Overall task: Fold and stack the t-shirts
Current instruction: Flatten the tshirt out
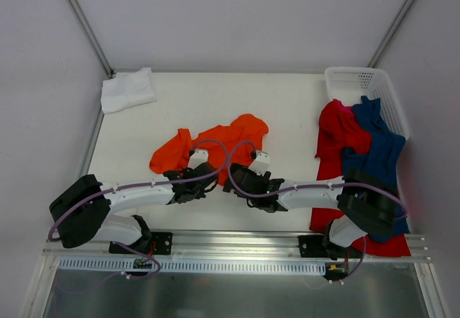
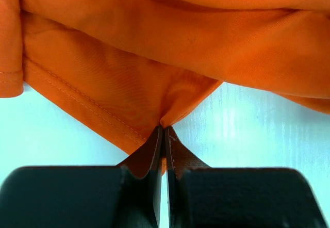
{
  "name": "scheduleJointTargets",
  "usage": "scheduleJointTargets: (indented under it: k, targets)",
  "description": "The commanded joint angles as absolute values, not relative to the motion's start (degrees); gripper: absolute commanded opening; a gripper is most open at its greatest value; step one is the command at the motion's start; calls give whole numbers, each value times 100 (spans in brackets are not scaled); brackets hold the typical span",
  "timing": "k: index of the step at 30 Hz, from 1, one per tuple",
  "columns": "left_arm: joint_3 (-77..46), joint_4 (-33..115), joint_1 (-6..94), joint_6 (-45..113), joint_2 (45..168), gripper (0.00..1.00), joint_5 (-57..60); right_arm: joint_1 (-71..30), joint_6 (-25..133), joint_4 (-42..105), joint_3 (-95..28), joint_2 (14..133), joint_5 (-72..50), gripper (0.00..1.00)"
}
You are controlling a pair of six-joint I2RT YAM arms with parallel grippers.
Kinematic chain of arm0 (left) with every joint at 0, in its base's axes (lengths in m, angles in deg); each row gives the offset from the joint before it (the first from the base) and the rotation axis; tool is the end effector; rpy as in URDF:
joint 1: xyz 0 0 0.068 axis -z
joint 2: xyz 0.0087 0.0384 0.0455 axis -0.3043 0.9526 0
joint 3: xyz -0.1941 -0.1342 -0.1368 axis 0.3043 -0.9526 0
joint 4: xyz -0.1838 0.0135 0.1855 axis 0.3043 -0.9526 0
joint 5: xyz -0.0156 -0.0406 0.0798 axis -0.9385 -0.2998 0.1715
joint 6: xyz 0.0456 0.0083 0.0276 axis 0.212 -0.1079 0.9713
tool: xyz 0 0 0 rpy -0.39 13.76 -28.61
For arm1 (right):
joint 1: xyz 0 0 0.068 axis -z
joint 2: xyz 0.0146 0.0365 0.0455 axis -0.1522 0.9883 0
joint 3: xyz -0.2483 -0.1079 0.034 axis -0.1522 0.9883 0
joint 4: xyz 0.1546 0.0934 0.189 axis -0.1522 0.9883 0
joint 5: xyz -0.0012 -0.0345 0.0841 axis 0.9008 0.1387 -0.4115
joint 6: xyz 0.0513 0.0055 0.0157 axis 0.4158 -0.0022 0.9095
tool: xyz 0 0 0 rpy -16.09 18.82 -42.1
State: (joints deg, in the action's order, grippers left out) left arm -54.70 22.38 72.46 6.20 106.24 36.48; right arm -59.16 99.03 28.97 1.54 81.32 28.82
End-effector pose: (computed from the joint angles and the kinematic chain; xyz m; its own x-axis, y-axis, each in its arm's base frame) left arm 0.1454 -0.1779 0.1589 -0.7555 0.0909 -0.6488 0.1474 0.9885 -0.0331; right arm 0.1286 0.2655 0.1603 -0.6706 0.1054 -0.7343 -0.1847 0.9349 0.3029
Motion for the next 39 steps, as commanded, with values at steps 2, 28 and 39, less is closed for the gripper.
scheduleJointTargets:
  k: [2,28,39]
  targets:
    - [-5535,2138,7256,484,10469,0,3652,-5804,10028,3708,246,8487,2956,95]
    - [-5395,2033,7273,650,10329,0,3653,-5716,9949,4583,0,8305,2937,1]
    - [-3989,487,7291,1520,8422,0,3494,-5725,8895,7548,-1239,4903,4555,0]
